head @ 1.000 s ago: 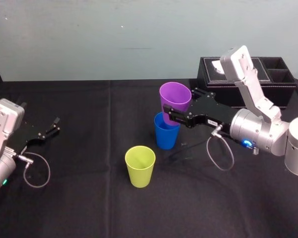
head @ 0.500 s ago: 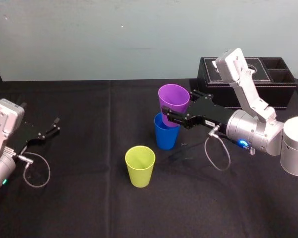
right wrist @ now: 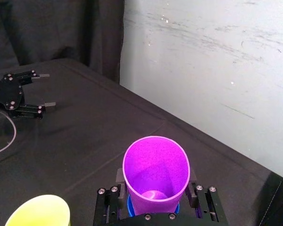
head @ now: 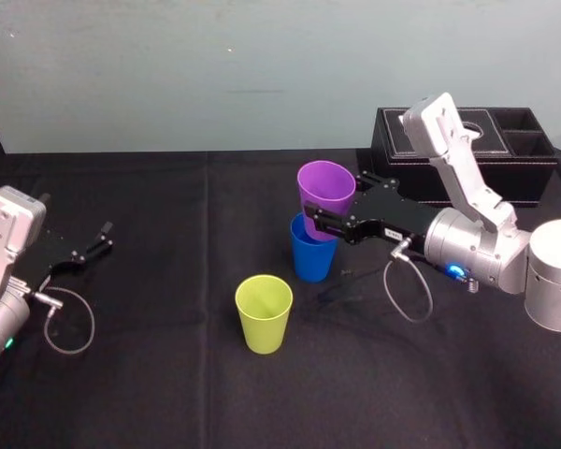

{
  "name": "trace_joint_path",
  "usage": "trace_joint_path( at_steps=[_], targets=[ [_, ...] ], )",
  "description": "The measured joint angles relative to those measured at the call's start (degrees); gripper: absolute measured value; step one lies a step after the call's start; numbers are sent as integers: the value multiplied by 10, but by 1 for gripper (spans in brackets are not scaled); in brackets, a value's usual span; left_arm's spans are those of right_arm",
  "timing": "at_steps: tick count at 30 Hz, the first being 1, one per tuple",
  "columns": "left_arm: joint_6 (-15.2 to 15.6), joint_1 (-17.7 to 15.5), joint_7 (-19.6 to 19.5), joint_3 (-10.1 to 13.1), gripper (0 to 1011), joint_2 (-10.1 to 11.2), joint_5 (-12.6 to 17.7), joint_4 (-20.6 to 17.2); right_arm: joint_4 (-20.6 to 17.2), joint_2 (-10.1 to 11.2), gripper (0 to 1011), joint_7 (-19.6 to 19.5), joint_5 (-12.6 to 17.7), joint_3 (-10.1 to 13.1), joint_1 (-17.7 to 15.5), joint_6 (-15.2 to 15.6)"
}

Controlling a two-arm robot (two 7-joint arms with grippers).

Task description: Stack the three plastic cups sequentially using one hand.

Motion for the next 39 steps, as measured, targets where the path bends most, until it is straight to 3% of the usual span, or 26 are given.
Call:
trace_joint_path(
  at_steps=[39],
  targets=[
    [0, 0, 0, 0, 1010, 0, 0, 0, 45, -21, 734, 7, -16, -7, 11, -14]
  ],
)
